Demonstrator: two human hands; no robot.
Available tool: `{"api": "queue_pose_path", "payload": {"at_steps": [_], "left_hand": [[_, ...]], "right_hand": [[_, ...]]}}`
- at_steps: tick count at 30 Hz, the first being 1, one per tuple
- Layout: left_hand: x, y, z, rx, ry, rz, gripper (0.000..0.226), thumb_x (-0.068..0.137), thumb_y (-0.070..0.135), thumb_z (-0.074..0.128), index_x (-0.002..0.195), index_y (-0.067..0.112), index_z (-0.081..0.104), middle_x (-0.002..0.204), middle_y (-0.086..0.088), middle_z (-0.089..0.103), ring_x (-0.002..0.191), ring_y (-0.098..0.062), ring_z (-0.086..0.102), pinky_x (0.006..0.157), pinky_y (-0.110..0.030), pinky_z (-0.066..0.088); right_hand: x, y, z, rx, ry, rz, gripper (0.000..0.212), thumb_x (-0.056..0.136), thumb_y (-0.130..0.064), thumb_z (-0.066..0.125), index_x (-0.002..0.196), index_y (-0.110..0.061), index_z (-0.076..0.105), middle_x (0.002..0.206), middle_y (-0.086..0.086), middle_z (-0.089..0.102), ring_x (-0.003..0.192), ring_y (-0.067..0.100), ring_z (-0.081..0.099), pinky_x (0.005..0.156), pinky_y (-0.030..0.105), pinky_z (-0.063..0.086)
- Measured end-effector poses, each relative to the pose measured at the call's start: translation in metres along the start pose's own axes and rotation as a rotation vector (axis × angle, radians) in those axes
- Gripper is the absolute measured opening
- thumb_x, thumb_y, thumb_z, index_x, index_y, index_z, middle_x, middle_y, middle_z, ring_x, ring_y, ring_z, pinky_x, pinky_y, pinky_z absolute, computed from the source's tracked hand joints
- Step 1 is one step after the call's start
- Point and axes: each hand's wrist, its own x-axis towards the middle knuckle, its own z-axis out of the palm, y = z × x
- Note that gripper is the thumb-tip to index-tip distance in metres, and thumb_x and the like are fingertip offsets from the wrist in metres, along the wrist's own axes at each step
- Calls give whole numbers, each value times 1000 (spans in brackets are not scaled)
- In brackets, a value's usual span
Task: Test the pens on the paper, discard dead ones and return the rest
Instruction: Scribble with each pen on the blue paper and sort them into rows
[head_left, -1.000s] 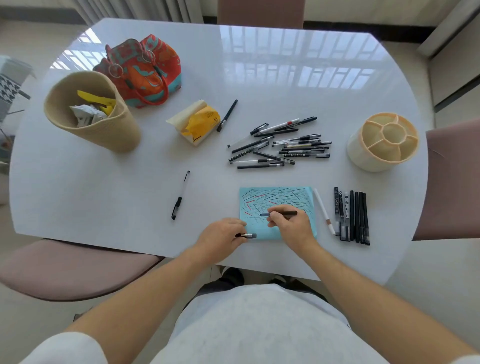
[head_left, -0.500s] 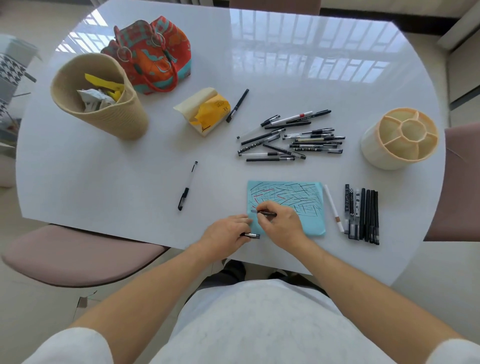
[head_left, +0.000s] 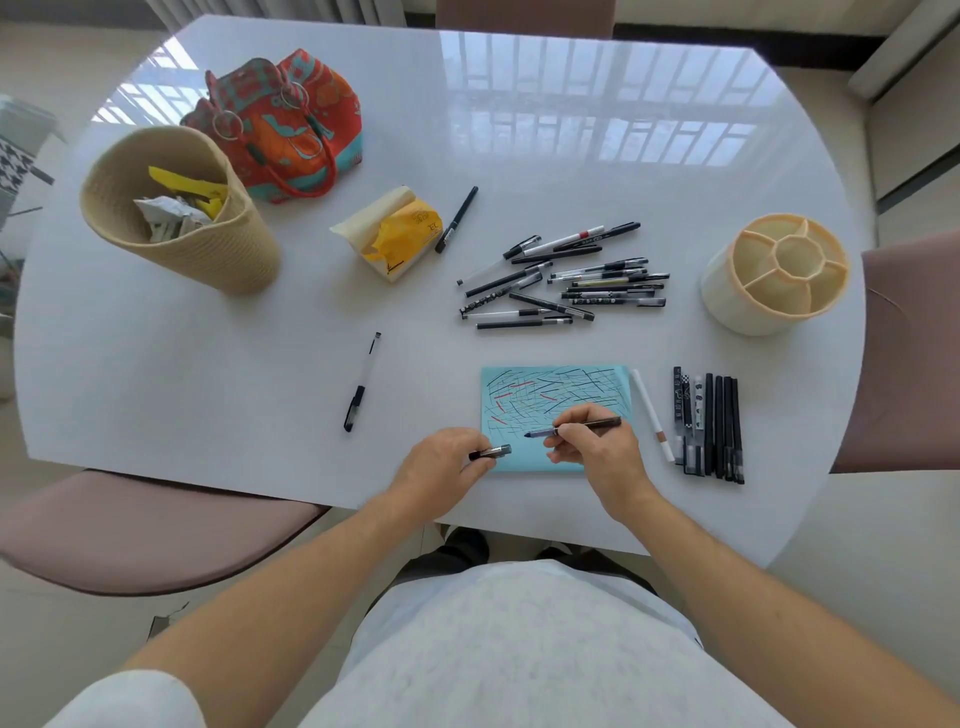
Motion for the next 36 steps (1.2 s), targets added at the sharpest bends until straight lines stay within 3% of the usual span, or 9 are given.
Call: {"api": "queue_pose_path", "payload": {"at_steps": [9, 14, 20, 26, 30, 32, 34, 36], "left_hand": [[13, 23, -3, -13, 1, 16, 14, 96, 34, 60, 102, 24, 68, 98, 10, 68, 89, -11, 57, 80, -32, 50], [20, 34, -5, 13, -29, 31, 13, 96, 35, 61, 98, 24, 67, 88, 10, 67, 79, -11, 55, 74, -33, 49], [31, 63, -3, 2, -67, 81, 12, 94, 32, 62, 93, 22, 68, 76, 7, 64, 71, -14, 53, 67, -34, 47], [36, 73, 4, -5, -85, 68, 17, 93, 28, 61, 81, 17, 64, 69, 3, 62, 66, -18, 53, 63, -38, 47], [33, 69, 12, -74, -110, 45, 16, 91, 31, 63, 80, 19, 65, 66, 4, 61, 64, -18, 53, 63, -38, 48], [36, 67, 13, -111, -120, 21, 13, 90, 38, 65, 91, 27, 69, 77, 11, 67, 74, -10, 58, 73, -35, 51], [41, 60, 13, -79, -117, 9, 25, 90, 44, 66, 112, 32, 68, 107, 15, 69, 101, -5, 59, 92, -30, 49], [40, 49, 10, -4, -98, -10, 40, 92, 45, 64, 129, 31, 59, 129, 11, 60, 123, -8, 49, 103, -29, 41]], "right_hand": [[-11, 2, -13, 52, -10, -1, 5, 86, -5, 64, 87, -5, 69, 77, 21, 72, 69, 29, 70, 69, 41, 62], [-12, 1, -26, 60, 6, -14, 12, 94, 5, 60, 89, -1, 68, 74, 19, 72, 71, 35, 68, 76, 49, 61], [-17, 6, -20, 59, -20, -18, 6, 97, -4, 66, 95, 0, 70, 77, 20, 73, 67, 29, 70, 69, 38, 63], [-13, 13, -24, 16, 31, -11, 10, 98, -13, 67, 97, -4, 70, 75, 15, 73, 65, 29, 69, 68, 39, 62], [-12, 15, -28, -108, -15, -3, 14, 97, -22, 67, 86, -17, 73, 75, 9, 75, 65, 23, 69, 67, 37, 62], [-5, 9, -33, -139, -22, 12, 12, 98, -21, 66, 87, -19, 72, 79, 2, 75, 69, 18, 68, 69, 34, 63], [10, -1, -46, -158, 50, 28, 10, 100, -13, 62, 92, -17, 67, 86, 4, 73, 69, 14, 65, 66, 31, 61], [24, -12, -64, -297, 144, 38, 8, 99, -10, 59, 98, -16, 64, 93, 11, 71, 65, 15, 64, 68, 36, 61]]}}
